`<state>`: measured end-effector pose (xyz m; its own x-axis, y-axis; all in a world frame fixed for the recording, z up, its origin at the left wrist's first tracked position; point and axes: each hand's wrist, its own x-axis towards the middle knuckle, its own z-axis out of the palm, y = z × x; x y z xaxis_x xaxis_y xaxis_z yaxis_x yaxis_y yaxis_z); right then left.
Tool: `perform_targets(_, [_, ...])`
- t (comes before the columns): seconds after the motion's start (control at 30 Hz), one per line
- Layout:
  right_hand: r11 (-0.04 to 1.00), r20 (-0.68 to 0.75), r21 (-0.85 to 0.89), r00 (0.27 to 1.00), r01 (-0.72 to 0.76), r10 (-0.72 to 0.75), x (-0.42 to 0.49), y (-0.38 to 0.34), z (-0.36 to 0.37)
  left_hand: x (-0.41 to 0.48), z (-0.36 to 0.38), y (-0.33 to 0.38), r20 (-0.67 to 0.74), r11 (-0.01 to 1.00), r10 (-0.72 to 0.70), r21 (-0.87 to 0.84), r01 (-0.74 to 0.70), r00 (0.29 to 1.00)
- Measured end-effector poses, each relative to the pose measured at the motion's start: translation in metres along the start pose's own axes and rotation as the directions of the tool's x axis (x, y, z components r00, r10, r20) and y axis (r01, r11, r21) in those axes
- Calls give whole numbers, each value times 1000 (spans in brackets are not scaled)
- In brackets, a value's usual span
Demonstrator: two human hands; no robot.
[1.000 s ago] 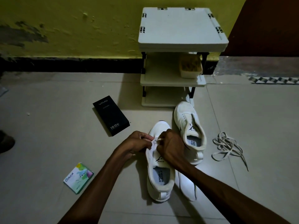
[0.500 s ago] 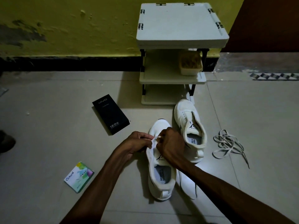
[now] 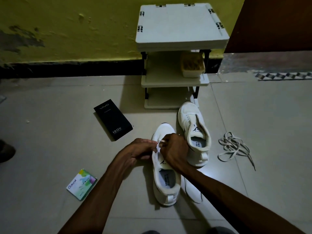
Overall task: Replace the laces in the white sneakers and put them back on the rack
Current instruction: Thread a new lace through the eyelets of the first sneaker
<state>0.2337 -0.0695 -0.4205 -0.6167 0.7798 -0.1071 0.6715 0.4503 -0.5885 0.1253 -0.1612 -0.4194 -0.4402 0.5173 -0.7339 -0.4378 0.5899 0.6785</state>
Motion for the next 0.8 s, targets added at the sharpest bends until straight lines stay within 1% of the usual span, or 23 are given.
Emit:
perform_targets(0.07, [1000, -3, 10, 1000, 24, -24, 0, 3, 0, -1, -2, 3, 38, 997, 3, -72, 0, 999])
perform_targets(0.13, [997, -22, 36, 997, 70, -69, -1, 8, 0, -3, 1, 3, 10, 993, 16, -115, -15, 1000])
perform_targets(0.2, [991, -31, 81, 994, 106, -104, 0, 12, -2, 0, 8, 1, -88, 994, 67, -83, -74, 994])
perform_targets(0.27, [984, -15, 95, 989, 150, -149, 2, 17, -4, 5, 15, -4, -189, 988, 146, -16, -152, 971])
perform_targets(0.3, [980, -13, 96, 985, 175, -175, 2, 20, -5, 6, 18, -7, -217, 984, 175, 8, -178, 960])
perform_targets(0.37, [975, -39, 106, 980, 197, -194, 3, 19, -11, 8, 20, -10, -239, 977, 212, 46, -207, 947])
perform_targets(0.47, [979, -74, 104, 983, 174, -167, 0, 11, -24, 10, 20, -13, -235, 977, 212, 67, -202, 949])
perform_targets(0.5, [983, -33, 77, 986, 168, -166, -2, 9, -29, 10, 19, -12, -226, 979, 206, 56, -198, 952])
perform_targets(0.53, [986, 44, 40, 985, 163, -164, -6, 7, -33, 10, 18, -12, -215, 979, 202, 47, -196, 956])
perform_targets(0.6, [986, 218, 9, 962, 165, -163, -12, 4, -36, 9, 17, -11, -213, 979, 204, 34, -201, 956])
perform_targets(0.63, [985, 267, 5, 949, 174, -169, -14, 2, -36, 7, 17, -11, -217, 977, 213, 38, -210, 953])
perform_targets(0.73, [990, 291, 17, 946, 142, -141, -14, 1, -34, 4, 15, -10, -224, 967, 254, 73, -243, 941])
perform_targets(0.8, [993, 305, 89, 947, 75, -99, -13, 4, -30, 2, 10, -5, -229, 946, 313, 165, -280, 922])
